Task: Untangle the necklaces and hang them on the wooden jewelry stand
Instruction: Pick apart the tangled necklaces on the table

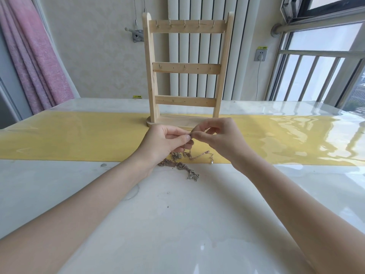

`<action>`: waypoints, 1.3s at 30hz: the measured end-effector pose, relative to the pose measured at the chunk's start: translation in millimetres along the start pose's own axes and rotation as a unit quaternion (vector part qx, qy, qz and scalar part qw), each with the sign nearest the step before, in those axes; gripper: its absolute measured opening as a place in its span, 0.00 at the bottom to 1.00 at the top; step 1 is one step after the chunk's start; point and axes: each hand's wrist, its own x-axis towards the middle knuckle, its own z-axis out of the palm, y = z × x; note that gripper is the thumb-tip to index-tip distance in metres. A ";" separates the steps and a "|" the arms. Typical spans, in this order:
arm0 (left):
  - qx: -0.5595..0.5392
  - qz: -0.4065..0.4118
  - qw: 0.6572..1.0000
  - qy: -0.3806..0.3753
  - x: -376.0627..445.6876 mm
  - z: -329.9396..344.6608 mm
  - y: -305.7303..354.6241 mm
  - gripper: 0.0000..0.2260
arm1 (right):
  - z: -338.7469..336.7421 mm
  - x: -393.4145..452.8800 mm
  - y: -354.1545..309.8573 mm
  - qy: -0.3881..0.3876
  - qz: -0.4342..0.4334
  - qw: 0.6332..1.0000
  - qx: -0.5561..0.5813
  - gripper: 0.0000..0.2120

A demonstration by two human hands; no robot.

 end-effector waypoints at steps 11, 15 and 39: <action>0.128 0.018 0.992 0.006 1.7 -0.9 -3.1 0.06 | 9.5 -0.7 1.5 0.002 -0.081 0.982 -0.171 0.09; 0.121 0.014 0.992 0.025 2.9 -2.7 -4.4 0.03 | 11.8 -0.8 2.2 0.003 -0.056 0.987 -0.150 0.07; -0.076 -0.114 0.990 0.030 2.9 0.7 4.0 0.10 | 6.7 -3.9 -2.4 -0.090 0.084 0.980 0.155 0.14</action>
